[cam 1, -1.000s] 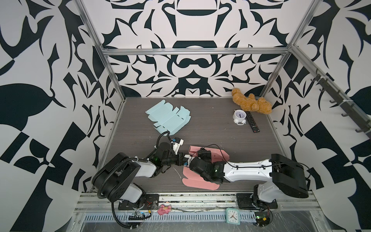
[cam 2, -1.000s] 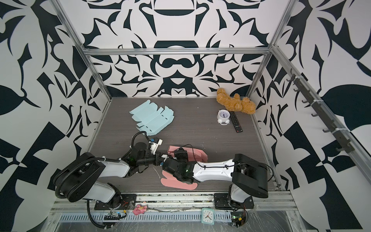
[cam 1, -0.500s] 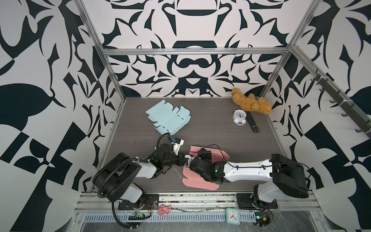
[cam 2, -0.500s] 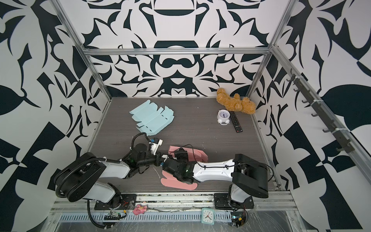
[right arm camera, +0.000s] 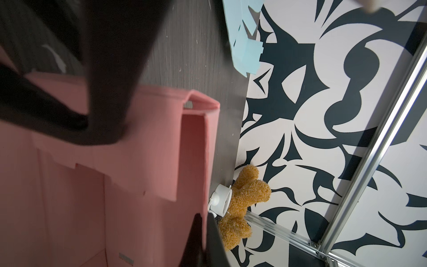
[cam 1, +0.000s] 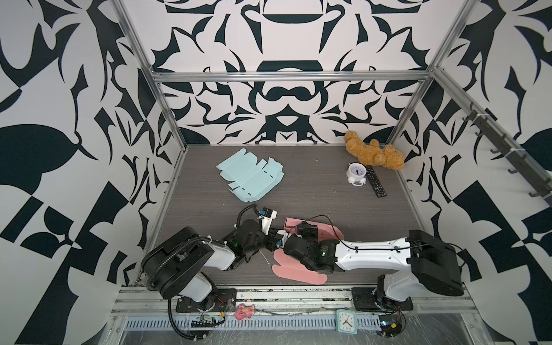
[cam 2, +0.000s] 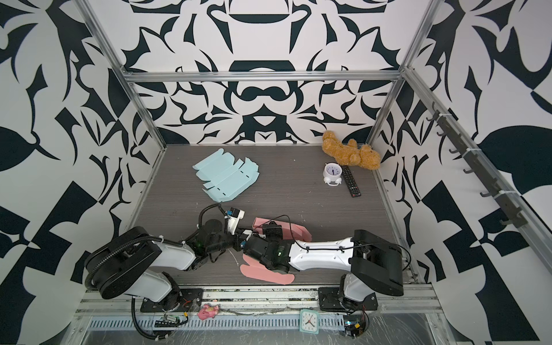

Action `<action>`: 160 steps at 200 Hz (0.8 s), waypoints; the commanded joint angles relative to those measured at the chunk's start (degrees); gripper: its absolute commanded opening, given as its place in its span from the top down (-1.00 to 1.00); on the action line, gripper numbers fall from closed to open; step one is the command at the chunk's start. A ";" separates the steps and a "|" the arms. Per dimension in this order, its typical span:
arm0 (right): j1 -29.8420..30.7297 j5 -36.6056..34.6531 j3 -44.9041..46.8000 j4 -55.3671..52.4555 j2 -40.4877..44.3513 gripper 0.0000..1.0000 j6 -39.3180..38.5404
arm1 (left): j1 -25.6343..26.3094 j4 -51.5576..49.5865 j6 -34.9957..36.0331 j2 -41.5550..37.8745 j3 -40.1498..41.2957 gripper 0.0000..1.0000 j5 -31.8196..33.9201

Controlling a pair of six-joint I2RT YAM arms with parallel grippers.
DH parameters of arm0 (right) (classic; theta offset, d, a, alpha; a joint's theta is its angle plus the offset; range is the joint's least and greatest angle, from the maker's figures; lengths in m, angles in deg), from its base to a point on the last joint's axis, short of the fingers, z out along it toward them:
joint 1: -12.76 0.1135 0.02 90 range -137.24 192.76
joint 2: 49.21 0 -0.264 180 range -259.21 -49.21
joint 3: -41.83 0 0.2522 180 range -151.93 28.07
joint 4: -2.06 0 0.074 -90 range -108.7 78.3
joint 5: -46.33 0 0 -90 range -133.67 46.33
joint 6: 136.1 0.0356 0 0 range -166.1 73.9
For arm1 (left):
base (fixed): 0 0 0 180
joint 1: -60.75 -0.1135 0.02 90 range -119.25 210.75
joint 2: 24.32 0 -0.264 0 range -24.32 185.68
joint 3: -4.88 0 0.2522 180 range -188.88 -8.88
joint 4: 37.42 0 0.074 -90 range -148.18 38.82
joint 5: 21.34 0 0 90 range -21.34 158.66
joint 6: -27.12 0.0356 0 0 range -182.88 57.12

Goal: Assemble paper box
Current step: First fold the bottom flaps of a flat cardboard box at the center of the table.

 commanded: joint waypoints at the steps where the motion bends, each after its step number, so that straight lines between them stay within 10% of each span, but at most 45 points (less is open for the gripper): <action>1: 0.79 3.62 -0.94 -0.11 1.43 1.00 2.58 | 1.84 3.47 3.23 0.91 0.21 0.15 3.64; 160: 2.55 0.17 -0.54 1.55 -3.25 1.00 1.02 | 2.87 17.06 0.77 7.10 0.52 0.16 3.95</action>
